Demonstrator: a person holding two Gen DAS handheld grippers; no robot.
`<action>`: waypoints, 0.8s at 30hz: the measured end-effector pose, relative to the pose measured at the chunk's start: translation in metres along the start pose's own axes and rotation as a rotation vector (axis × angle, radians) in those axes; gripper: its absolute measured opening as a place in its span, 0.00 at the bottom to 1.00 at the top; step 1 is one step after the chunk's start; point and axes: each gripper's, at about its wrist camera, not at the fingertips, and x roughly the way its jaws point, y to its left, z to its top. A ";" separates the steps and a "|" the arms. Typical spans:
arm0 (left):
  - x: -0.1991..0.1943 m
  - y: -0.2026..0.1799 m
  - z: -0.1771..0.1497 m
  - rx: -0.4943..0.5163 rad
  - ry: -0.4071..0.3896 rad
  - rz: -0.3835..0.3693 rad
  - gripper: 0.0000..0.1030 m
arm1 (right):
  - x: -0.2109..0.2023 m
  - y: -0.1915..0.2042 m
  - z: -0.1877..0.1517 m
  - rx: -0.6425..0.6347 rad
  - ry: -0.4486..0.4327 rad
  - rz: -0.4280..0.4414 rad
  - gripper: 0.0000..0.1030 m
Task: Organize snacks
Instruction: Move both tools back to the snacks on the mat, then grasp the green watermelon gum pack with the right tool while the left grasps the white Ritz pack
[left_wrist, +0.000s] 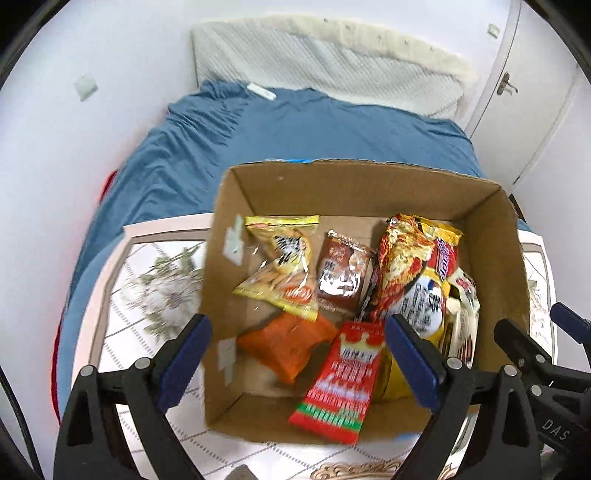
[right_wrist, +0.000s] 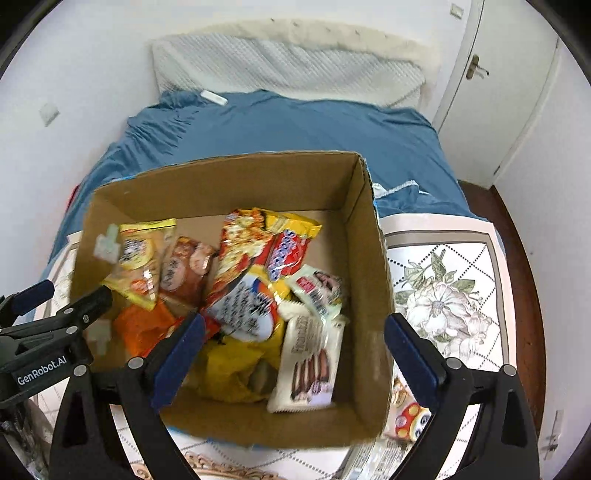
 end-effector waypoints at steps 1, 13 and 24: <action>-0.006 0.001 -0.006 0.003 -0.008 0.006 0.93 | -0.007 0.001 -0.006 0.004 -0.010 0.008 0.96; -0.047 -0.015 -0.086 0.001 -0.007 -0.024 0.93 | -0.047 -0.020 -0.086 0.141 0.028 0.144 0.96; -0.004 -0.138 -0.157 0.107 0.161 -0.112 0.93 | -0.035 -0.166 -0.173 0.390 0.178 0.100 0.97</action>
